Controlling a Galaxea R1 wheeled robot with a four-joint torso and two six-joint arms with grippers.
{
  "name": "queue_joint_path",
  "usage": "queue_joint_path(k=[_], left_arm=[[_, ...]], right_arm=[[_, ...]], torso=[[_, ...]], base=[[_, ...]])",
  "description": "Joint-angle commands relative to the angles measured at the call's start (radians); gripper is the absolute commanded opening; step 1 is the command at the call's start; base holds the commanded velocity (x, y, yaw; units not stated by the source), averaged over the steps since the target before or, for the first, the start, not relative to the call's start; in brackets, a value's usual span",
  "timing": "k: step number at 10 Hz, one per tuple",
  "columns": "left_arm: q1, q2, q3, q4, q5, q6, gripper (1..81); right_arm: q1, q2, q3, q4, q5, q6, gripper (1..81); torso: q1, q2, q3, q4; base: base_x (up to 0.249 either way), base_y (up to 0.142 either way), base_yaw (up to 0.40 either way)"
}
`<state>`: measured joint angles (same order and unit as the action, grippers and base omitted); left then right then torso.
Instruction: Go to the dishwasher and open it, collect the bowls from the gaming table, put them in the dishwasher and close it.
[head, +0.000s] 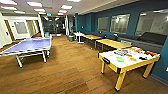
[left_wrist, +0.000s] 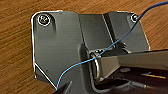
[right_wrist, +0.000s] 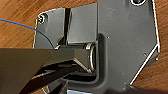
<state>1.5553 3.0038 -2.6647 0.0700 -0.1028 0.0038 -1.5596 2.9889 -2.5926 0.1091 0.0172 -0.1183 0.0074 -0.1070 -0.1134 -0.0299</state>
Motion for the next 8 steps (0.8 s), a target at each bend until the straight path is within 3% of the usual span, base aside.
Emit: queue_joint_path(k=[1, 8], left_arm=[[-0.042, -0.002, 0.003, 0.007, 0.051, 0.007, 81.1], [-0.045, -0.002, 0.003, 0.007, 0.051, 0.008, 81.1]], right_arm=[[0.046, 0.008, 0.008, 0.000, -0.059, -0.001, 81.1], [0.048, 0.011, 0.008, 0.000, -0.060, -0.001, 81.1]], torso=[[0.000, 0.000, 0.000, 0.000], [0.000, 0.000, 0.000, 0.000]], base=[[0.000, 0.000, -0.400], [0.000, 0.000, -0.400]])
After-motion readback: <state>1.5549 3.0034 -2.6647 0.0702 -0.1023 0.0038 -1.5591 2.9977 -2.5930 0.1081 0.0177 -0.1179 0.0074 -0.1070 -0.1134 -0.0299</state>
